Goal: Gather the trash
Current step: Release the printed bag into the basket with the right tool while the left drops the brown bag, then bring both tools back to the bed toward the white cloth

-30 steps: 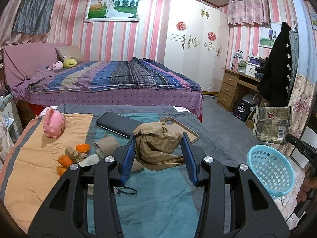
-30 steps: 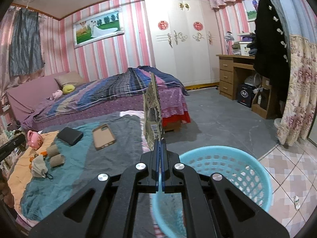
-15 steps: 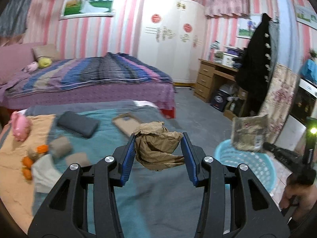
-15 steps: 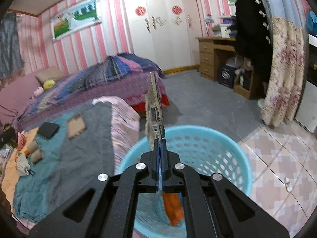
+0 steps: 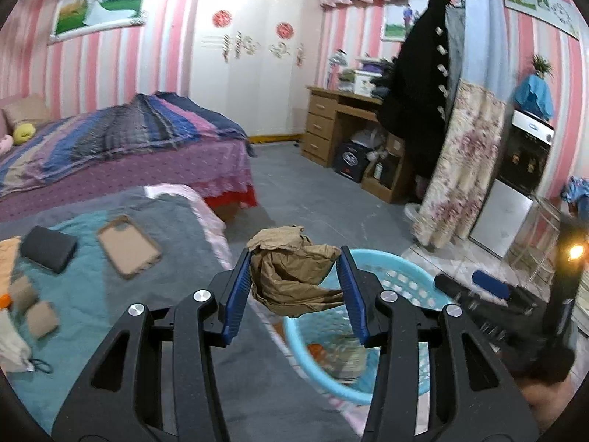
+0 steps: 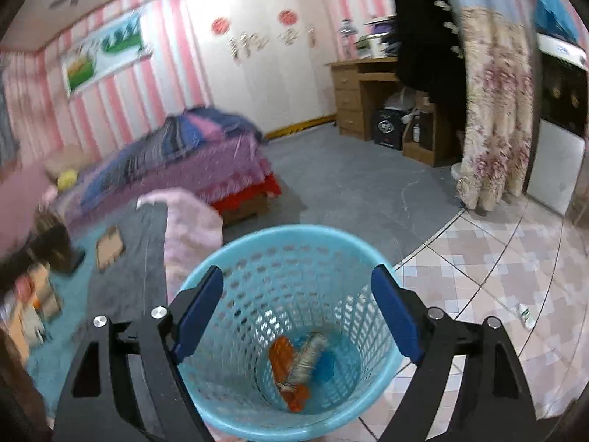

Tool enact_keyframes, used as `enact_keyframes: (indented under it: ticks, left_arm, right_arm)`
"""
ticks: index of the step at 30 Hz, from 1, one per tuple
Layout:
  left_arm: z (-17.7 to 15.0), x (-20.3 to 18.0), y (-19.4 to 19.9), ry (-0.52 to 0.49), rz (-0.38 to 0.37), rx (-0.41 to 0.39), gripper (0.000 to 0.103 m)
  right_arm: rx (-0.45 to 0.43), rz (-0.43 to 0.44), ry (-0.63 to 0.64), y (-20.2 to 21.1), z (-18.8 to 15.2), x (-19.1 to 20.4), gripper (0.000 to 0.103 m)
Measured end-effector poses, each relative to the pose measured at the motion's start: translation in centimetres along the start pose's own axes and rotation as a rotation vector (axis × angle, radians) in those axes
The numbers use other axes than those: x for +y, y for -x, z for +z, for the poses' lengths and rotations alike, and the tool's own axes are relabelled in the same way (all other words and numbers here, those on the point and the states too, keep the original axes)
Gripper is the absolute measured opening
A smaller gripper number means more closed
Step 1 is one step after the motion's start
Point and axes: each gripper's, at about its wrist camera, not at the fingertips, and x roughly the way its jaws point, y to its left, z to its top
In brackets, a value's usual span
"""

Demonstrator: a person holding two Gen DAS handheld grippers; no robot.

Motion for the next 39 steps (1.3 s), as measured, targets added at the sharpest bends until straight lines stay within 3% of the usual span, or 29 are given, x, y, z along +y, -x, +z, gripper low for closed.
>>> enact_keyframes:
  ticks: [3,5,10,12,16,21,25,31,35,39]
  left_arm:
    - [-0.4,-1.6,-2.4,0.008,-0.052,0.069,0.057]
    - [-0.5,-2.0,-2.9,0.006,-0.038,0.067,0.082]
    - [-0.5,-0.7,-1.4,-0.018,0.049,0.031,0.083]
    - [-0.3,1.5,0.1,-0.010,0.116,0.010,0.083]
    - [-1.2,8.6,4.8,0.030,0.327,-0.037,0.087]
    - [-2.8,16.9,9.6,0.077,0.512,-0.039,0.088]
    - [-5.1,24.7,13.5,0.176,0.625,-0.020,0.089]
    - [-7.5,33.9,18.2,0.295,0.802,0.005,0.089]
    - [-8.5,37.6,21.0,0.338,0.791,-0.007,0.091]
    - [-10.5,40.0,22.4,0.385,0.854,-0.011,0.093]
  right_arm:
    - [-0.030,-0.009,-0.068,0.5,0.4,-1.9,0.082]
    - [-0.041,-0.020,-0.098,0.6,0.4,-2.8,0.082]
    - [-0.042,0.007,-0.104,0.3,0.5,-2.9,0.082]
    - [-0.045,0.025,-0.097,0.5,0.5,-2.8,0.082]
    - [-0.043,0.084,-0.042,0.3,0.5,-0.9,0.082]
    - [-0.051,0.186,0.054,0.9,0.8,4.8,0.082]
    - [-0.082,0.279,0.115,2.5,1.0,10.1,0.082]
    - [-0.098,0.478,0.224,4.8,-0.2,21.3,0.085]
    - [-0.032,0.551,0.291,4.1,-2.4,28.4,0.085]
    - [0.058,0.640,0.389,3.1,-6.2,36.8,0.087]
